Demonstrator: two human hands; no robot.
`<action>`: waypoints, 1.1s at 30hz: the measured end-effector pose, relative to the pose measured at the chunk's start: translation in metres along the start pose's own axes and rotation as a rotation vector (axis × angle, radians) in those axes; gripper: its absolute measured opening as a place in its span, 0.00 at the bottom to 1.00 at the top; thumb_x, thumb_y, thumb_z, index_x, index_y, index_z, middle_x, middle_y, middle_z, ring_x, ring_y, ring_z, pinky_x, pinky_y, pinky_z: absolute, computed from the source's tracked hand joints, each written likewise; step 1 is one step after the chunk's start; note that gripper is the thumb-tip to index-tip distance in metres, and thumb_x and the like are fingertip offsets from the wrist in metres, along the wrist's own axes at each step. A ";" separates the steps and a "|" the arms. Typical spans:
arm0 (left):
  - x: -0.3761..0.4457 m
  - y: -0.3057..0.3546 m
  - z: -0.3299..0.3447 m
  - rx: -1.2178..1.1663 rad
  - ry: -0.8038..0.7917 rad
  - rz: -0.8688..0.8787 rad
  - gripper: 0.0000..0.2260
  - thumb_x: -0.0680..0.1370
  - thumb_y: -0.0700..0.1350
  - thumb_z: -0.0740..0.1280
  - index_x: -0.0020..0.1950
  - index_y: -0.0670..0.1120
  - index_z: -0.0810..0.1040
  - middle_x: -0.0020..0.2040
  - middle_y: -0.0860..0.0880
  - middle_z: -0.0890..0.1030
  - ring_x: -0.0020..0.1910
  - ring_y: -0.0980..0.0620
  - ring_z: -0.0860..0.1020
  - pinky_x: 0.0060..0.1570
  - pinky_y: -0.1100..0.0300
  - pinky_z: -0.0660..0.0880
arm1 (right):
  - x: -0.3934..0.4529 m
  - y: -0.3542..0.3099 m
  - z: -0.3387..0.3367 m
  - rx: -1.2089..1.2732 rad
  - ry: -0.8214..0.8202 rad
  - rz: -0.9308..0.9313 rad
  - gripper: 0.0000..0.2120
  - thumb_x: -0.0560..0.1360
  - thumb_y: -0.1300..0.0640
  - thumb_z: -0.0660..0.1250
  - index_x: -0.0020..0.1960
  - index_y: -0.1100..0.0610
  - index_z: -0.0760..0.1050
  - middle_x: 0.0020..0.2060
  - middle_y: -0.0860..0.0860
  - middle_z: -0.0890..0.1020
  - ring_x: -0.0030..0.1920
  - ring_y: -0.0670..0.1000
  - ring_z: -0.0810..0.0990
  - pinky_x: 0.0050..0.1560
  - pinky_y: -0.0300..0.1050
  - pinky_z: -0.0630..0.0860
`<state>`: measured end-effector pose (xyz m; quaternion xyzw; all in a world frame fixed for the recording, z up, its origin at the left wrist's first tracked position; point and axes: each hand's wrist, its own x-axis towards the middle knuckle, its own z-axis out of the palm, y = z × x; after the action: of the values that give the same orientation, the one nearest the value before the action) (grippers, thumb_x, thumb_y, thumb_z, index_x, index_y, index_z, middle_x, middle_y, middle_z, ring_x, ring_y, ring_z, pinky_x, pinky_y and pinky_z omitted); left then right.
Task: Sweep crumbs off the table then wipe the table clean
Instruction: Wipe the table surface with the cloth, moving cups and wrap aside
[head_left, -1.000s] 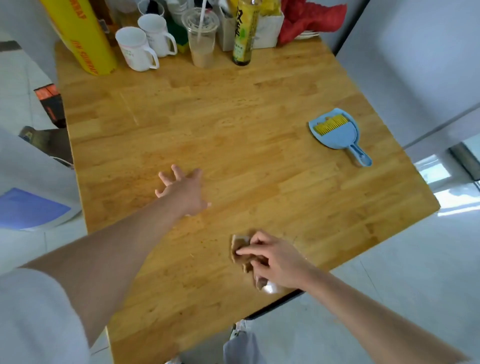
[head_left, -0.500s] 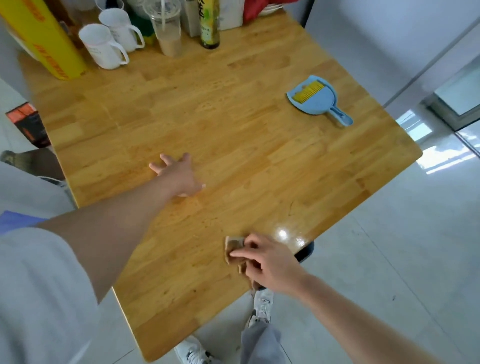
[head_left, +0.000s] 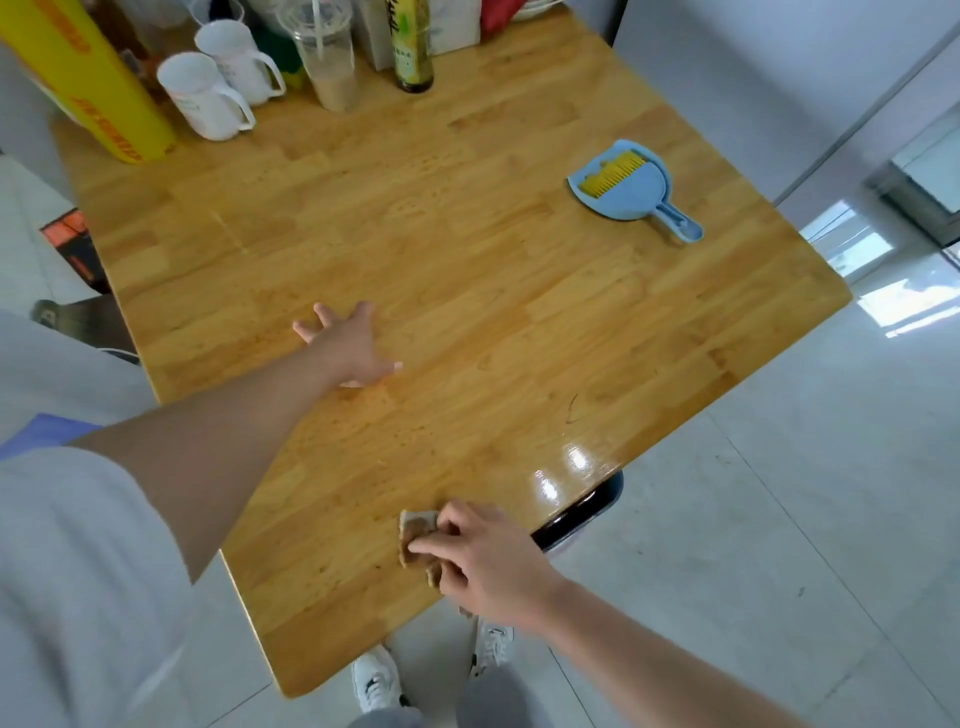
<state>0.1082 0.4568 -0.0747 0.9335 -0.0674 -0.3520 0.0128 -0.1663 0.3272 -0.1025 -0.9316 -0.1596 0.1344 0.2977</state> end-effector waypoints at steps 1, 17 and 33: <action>0.001 -0.001 0.001 -0.012 0.003 0.004 0.44 0.75 0.64 0.68 0.81 0.52 0.45 0.79 0.32 0.40 0.77 0.29 0.39 0.75 0.34 0.46 | -0.001 0.007 -0.004 -0.012 -0.041 -0.061 0.18 0.76 0.55 0.64 0.64 0.45 0.77 0.50 0.48 0.74 0.44 0.48 0.77 0.45 0.43 0.78; -0.011 -0.003 0.006 -0.274 0.018 0.020 0.37 0.78 0.49 0.70 0.80 0.56 0.50 0.79 0.39 0.34 0.77 0.29 0.37 0.73 0.31 0.49 | 0.046 -0.061 0.034 -0.084 0.045 0.011 0.18 0.75 0.51 0.62 0.64 0.45 0.76 0.53 0.50 0.76 0.46 0.49 0.77 0.45 0.46 0.80; -0.043 -0.158 0.011 0.051 -0.006 0.291 0.43 0.74 0.59 0.72 0.81 0.61 0.48 0.81 0.40 0.38 0.78 0.30 0.41 0.76 0.39 0.52 | 0.039 -0.138 0.085 0.032 0.173 0.395 0.15 0.73 0.54 0.68 0.57 0.42 0.80 0.54 0.44 0.76 0.42 0.45 0.79 0.42 0.39 0.77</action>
<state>0.0876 0.6193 -0.0657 0.9128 -0.2109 -0.3475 0.0397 -0.1896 0.4920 -0.0933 -0.9480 0.0545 0.1120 0.2930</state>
